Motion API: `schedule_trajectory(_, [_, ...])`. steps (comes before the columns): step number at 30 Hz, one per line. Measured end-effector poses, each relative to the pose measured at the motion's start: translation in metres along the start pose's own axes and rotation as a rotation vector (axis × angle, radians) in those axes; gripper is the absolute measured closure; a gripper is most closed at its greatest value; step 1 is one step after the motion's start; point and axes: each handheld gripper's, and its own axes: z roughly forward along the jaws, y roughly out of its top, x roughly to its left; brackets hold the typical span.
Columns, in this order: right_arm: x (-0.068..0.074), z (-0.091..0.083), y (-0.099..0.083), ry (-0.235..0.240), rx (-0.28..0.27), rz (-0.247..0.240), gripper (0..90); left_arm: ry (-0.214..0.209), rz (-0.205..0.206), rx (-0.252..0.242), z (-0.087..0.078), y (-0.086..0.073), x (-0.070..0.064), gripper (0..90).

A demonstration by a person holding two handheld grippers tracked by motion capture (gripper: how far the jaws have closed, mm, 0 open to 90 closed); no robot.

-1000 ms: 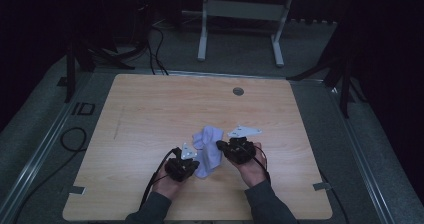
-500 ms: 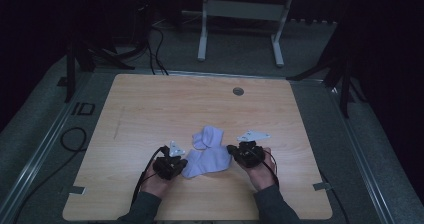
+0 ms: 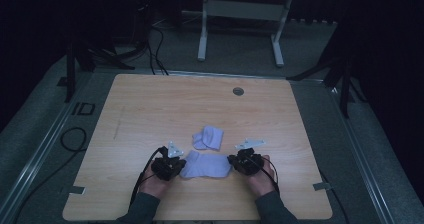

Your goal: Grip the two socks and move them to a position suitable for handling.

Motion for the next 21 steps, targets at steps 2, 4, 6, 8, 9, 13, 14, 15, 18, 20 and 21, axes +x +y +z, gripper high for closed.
schedule_trajectory(2, [0.0, 0.0, -0.001, 0.009, -0.006, 0.007, 79.1, -0.001, -0.002, -0.002, 0.0, 0.0, 0.0, 89.0])
schedule_trajectory(4, [0.001, -0.003, 0.001, 0.011, -0.017, 0.008, 76.3, -0.003, -0.006, -0.003, 0.0, 0.0, 0.0, 88.7])
schedule_trajectory(6, [0.002, -0.005, 0.004, 0.015, -0.033, 0.005, 74.9, -0.006, -0.007, -0.003, 0.001, 0.0, 0.0, 88.4])
schedule_trajectory(8, [0.003, -0.006, 0.007, 0.015, -0.039, -0.002, 74.2, -0.008, -0.01, -0.004, 0.001, 0.0, 0.0, 88.3])
schedule_trajectory(9, [0.005, -0.007, 0.015, 0.017, -0.047, -0.019, 72.5, -0.009, -0.013, -0.006, 0.001, 0.0, 0.0, 88.1])
schedule_trajectory(13, [0.008, -0.006, 0.024, 0.02, -0.052, -0.041, 72.1, -0.011, -0.013, -0.006, 0.001, 0.0, 0.0, 88.0])
schedule_trajectory(14, [0.01, -0.005, 0.028, 0.021, -0.055, -0.048, 71.9, -0.012, -0.014, -0.006, 0.001, 0.0, 0.0, 87.9])
schedule_trajectory(15, [0.011, -0.004, 0.031, 0.021, -0.055, -0.057, 71.6, -0.011, -0.01, -0.004, 0.001, 0.0, 0.0, 87.7])
schedule_trajectory(18, [0.011, 0.003, 0.039, 0.019, -0.042, -0.066, 71.1, -0.006, -0.006, -0.006, 0.001, 0.001, -0.001, 87.1])
schedule_trajectory(20, [0.011, 0.008, 0.044, 0.021, -0.037, -0.07, 71.1, -0.003, 0.001, -0.005, 0.001, 0.001, -0.002, 86.9])
schedule_trajectory(21, [0.011, 0.009, 0.046, 0.02, -0.034, -0.071, 70.9, -0.001, 0.004, -0.007, 0.001, 0.001, -0.002, 86.9])
